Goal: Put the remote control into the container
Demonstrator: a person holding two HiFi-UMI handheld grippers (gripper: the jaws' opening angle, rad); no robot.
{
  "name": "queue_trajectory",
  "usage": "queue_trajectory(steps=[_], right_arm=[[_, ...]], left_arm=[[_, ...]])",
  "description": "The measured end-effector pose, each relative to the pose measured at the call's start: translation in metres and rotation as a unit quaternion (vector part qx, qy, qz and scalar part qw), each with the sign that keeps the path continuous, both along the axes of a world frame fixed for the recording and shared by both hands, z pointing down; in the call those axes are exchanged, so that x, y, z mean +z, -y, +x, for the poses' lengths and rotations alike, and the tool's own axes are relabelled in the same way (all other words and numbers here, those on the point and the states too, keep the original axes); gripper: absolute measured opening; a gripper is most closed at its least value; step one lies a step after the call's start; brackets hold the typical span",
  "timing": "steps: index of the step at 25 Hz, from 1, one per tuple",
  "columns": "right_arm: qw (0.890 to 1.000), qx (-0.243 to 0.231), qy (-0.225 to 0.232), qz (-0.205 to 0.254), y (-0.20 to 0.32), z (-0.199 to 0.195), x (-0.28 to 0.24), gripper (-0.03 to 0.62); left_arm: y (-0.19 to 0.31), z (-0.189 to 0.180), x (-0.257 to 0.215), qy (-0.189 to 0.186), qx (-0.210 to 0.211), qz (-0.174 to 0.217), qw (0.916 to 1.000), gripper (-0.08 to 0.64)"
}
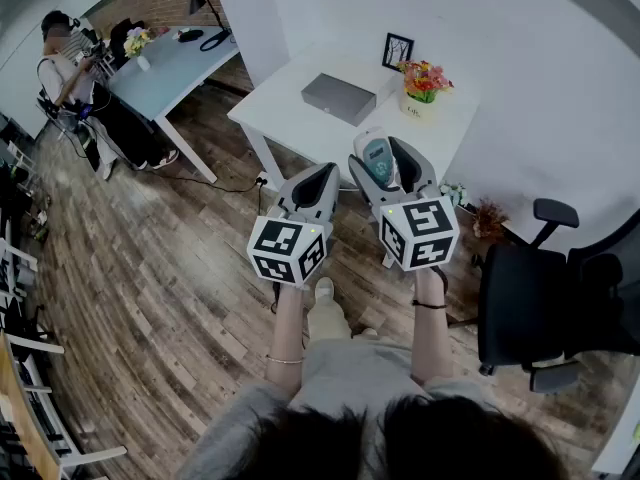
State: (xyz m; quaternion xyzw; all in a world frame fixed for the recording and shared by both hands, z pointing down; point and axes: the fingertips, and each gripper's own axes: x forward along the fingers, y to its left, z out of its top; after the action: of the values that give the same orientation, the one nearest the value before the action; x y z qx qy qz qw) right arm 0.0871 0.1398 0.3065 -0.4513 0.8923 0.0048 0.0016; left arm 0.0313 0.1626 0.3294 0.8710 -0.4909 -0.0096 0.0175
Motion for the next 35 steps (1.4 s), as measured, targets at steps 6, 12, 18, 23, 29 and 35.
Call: queue_trajectory(steps=[6, 12, 18, 23, 29, 35], right_arm=[[1.000, 0.002, -0.005, 0.001, -0.005, -0.003, 0.000, 0.285], [1.000, 0.005, -0.007, -0.005, 0.000, 0.001, 0.005, 0.285], [1.000, 0.007, 0.008, -0.028, 0.015, 0.001, 0.011, 0.285], [0.999, 0.001, 0.002, -0.040, 0.043, -0.009, 0.017, 0.285], [0.999, 0.000, -0.008, -0.049, 0.080, -0.021, 0.023, 0.285], [0.998, 0.001, -0.019, -0.053, 0.113, -0.033, 0.029, 0.285]], left_arm=[[-0.005, -0.005, 0.001, -0.002, -0.001, -0.001, 1.0000, 0.003], [-0.001, -0.005, 0.005, -0.002, -0.007, -0.006, 1.0000, 0.003], [0.007, -0.013, 0.009, 0.011, -0.016, -0.023, 0.9996, 0.003], [0.033, -0.030, 0.013, 0.008, -0.021, -0.034, 0.9992, 0.003], [0.072, -0.041, 0.022, 0.006, -0.013, -0.045, 0.9989, 0.003], [0.110, -0.049, 0.025, 0.003, -0.001, -0.049, 0.9988, 0.003]])
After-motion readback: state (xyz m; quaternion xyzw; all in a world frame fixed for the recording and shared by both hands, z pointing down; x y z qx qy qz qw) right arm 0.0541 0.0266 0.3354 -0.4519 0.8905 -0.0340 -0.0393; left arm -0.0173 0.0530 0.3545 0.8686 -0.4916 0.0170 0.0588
